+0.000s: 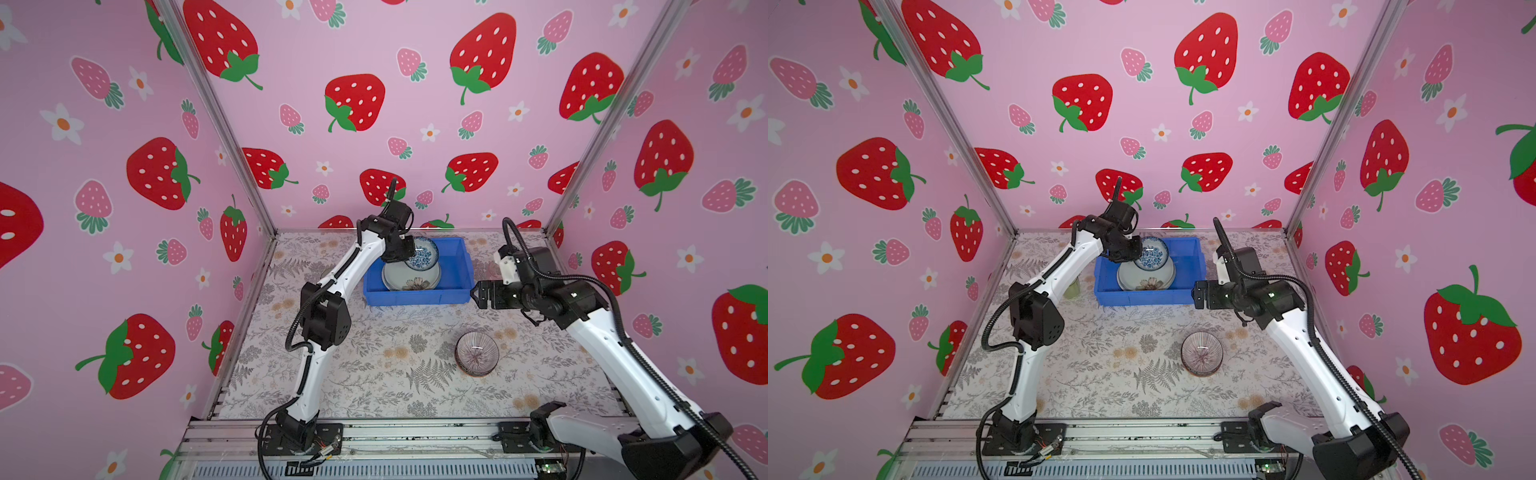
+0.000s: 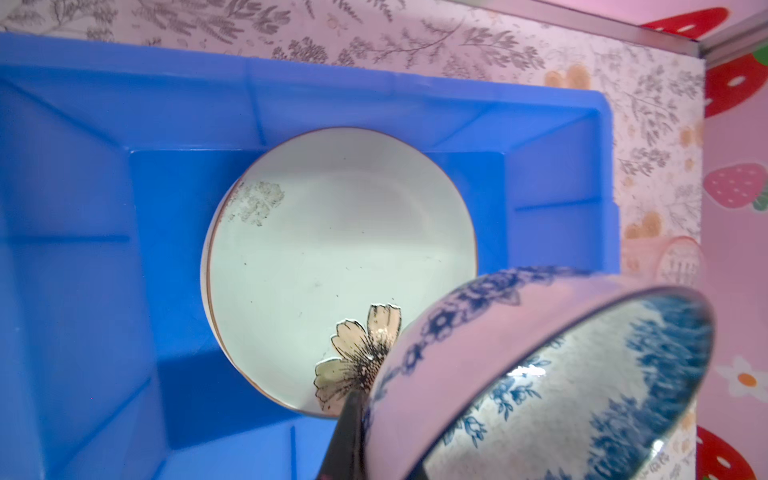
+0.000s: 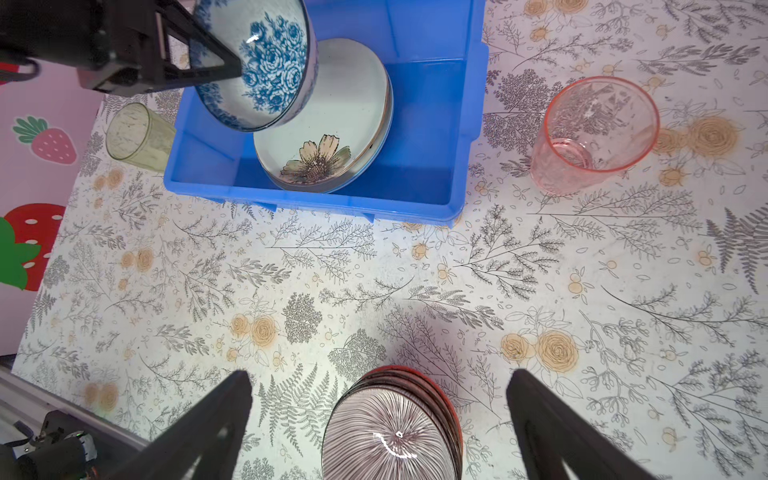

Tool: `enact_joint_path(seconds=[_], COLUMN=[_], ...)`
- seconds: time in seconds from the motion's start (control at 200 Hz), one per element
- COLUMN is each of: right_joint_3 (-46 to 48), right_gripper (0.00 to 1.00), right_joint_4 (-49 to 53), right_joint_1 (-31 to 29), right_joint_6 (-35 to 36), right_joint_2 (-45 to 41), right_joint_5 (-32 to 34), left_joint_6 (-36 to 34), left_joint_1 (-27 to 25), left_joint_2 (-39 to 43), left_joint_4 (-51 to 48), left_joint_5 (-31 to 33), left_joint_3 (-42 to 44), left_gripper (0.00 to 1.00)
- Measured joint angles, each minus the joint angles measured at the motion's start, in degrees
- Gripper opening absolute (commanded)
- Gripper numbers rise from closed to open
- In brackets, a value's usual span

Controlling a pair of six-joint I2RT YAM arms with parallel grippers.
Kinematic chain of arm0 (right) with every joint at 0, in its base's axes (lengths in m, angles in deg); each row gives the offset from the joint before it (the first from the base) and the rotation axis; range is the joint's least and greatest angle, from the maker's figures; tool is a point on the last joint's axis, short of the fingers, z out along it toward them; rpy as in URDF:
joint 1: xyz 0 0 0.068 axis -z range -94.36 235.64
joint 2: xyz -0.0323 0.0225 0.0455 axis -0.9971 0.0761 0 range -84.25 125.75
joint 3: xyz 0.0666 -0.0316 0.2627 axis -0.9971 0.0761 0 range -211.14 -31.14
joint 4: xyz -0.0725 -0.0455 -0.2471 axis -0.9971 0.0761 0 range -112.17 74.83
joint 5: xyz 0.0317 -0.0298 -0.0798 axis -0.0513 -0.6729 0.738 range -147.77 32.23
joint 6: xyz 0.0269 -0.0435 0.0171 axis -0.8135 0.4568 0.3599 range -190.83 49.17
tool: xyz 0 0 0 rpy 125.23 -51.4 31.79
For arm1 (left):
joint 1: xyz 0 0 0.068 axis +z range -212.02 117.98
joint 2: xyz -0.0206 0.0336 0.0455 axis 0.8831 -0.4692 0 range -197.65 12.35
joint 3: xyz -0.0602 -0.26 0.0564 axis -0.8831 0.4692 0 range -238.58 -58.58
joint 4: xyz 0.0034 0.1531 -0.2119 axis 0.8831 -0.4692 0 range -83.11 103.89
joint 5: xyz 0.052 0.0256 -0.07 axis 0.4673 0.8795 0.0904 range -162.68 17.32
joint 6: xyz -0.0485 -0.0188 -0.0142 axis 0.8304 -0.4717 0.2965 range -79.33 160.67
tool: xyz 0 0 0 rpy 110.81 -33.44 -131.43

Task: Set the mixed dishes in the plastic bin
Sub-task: 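Lower the blue-and-white bowl onto the green flower plate with the left gripper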

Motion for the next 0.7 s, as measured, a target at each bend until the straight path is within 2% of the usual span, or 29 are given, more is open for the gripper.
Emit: enact_joint_path(seconds=[0.26,0.7], right_joint_3=[2.5,4.3], right_gripper=[1.0,1.0], right_joint_4=[0.2,0.9], right_joint_1=[1.1,2.4], right_joint_6=[0.8,1.1], right_joint_2=[-2.9,-3.6], right_joint_5=[-0.1,-0.2], left_joint_6=[3.8,6.2], left_joint_1=[3.0,3.1], left_joint_2=[-4.4,-9.2], left_joint_4=[1.7,5.8], left_joint_5=[-1.9,-6.8], left_joint_3=[0.2,0.2], left_gripper=[0.0,0.0])
